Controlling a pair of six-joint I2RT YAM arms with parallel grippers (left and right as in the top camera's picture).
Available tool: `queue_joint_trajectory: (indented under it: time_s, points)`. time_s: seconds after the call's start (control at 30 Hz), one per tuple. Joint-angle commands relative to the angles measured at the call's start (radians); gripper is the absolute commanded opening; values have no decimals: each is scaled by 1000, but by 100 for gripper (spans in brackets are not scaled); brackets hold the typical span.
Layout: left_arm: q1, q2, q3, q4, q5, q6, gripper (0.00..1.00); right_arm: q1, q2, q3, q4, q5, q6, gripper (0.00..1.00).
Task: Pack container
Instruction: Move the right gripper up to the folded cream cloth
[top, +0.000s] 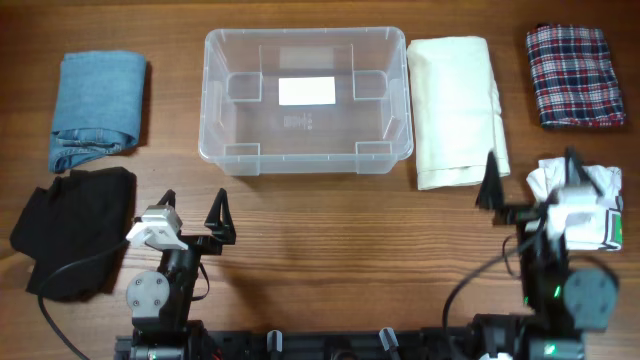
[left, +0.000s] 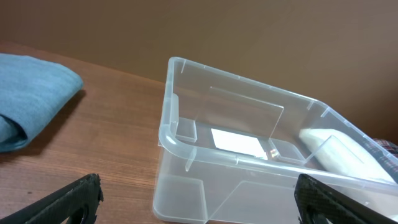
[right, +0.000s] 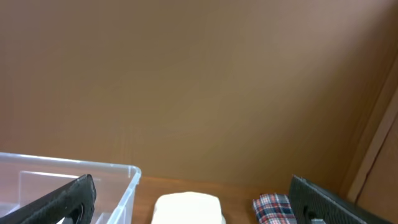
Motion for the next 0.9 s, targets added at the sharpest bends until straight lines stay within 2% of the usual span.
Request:
queue_joint_trajectory:
  time_s: [0.0, 0.13, 0.23, 0.4, 0.47, 0.57, 0.73, 0.8, 0.87]
  points:
    - [9, -8, -6, -3, -10, -8, 100, -43, 298, 228, -77, -88, 12, 100]
    - [9, -8, -6, -3, -10, -8, 100, -151, 630, 531, -220, -282, 12, 100]
    - [9, -8, -6, -3, -10, -8, 100, -271, 869, 716, -303, -566, -11, 100]
    - [9, -8, -6, -3, -9, -8, 100, -420, 1146, 755, -291, -783, -33, 100]
    - [9, -8, -6, -3, -10, -8, 100, -454, 1223, 755, -274, -890, -87, 100]
    - [9, -8, -6, -3, -10, -8, 100, -478, 1342, 755, -211, -983, -92, 100]
    - [9, -8, -6, -3, -10, -8, 100, -476, 1511, 758, -147, -972, -93, 100]
    - [9, -8, -6, -3, -10, -8, 100, -461, 1540, 772, -196, -855, -105, 100]
    - [9, -8, -6, -3, -10, -8, 100, -422, 1541, 814, -319, -672, -187, 100]
